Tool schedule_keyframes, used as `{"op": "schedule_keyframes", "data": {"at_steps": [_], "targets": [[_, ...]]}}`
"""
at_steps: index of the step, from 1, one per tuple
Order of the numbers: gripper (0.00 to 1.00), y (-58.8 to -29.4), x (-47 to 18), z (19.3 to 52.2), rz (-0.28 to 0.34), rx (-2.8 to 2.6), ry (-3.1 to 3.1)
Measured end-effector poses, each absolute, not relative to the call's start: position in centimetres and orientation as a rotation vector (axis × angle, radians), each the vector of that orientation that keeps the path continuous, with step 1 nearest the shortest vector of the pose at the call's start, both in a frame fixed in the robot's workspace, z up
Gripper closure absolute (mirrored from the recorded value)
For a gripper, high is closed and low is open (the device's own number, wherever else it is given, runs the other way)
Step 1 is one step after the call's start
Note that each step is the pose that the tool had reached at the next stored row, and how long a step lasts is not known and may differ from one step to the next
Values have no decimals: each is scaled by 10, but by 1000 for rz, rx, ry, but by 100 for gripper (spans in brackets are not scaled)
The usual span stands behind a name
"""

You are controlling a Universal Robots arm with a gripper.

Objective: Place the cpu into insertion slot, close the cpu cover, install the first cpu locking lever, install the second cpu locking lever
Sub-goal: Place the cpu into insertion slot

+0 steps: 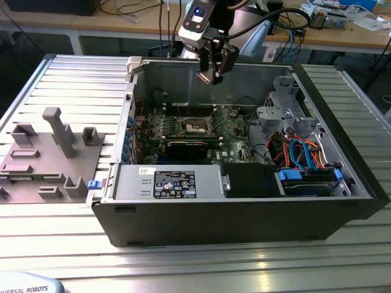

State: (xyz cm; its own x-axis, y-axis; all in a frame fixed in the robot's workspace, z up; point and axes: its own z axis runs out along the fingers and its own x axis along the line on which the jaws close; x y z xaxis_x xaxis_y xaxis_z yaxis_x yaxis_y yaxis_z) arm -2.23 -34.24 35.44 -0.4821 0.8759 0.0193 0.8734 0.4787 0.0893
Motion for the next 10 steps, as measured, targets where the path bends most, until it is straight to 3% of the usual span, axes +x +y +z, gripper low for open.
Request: {"op": "schedule_keyframes", "data": {"at_steps": [10], "targets": [[46, -342, -22, 354, 135, 1596, 2669]]}}
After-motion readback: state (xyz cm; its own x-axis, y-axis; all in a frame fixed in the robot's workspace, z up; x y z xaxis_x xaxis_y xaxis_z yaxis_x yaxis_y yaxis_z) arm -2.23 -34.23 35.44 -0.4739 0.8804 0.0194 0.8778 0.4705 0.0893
